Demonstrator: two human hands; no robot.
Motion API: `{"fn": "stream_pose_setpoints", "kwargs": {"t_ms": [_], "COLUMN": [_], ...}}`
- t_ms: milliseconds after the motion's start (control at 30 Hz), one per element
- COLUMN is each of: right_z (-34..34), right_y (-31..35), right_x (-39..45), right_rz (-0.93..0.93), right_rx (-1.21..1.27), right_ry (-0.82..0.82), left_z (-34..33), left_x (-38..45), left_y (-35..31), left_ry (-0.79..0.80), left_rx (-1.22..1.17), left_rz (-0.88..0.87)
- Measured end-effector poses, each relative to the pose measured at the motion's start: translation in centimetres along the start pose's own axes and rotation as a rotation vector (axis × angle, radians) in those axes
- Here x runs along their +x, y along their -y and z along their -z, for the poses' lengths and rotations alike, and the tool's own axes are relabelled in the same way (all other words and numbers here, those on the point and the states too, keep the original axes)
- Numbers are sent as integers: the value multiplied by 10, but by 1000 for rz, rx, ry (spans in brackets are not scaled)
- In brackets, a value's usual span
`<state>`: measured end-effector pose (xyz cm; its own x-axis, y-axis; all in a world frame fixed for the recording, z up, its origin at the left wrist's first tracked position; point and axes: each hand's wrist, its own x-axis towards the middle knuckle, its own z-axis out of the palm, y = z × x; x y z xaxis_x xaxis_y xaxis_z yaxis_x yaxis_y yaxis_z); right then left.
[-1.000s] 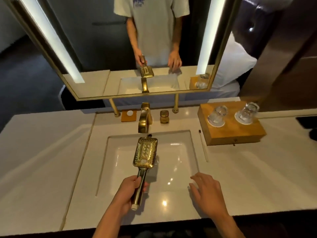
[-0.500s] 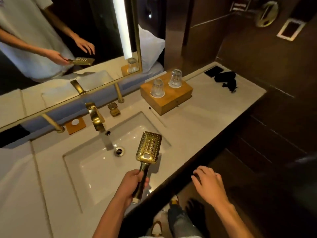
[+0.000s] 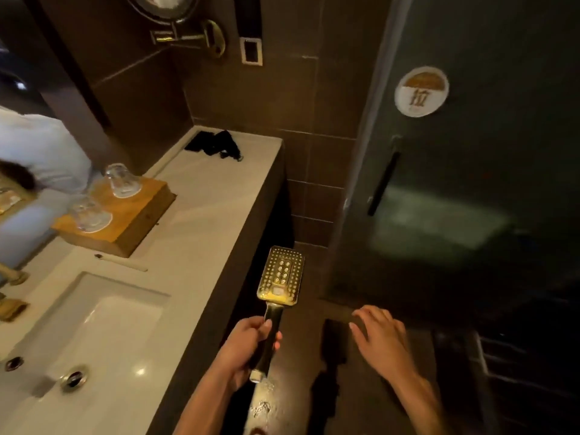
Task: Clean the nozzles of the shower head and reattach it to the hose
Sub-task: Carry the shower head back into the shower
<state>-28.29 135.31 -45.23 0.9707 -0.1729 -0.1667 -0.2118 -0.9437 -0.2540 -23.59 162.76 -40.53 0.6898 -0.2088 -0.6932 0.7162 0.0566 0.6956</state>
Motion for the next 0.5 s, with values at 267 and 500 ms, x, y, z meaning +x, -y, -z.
{"fn": "stream_pose_setpoints", "kwargs": {"t_ms": [267,500], "right_z": [40,79], "right_y": [-190,-333], "right_x": [-65,-128], "right_rz": [-336,-588], "right_rx": [59,113], "right_ry": [-86,-204], "left_z": [-210,-384], "left_x": [41,64], "left_y": [31,60], "left_ry": [230,442], "left_rx": [218,338], "left_rz": [21,86]}}
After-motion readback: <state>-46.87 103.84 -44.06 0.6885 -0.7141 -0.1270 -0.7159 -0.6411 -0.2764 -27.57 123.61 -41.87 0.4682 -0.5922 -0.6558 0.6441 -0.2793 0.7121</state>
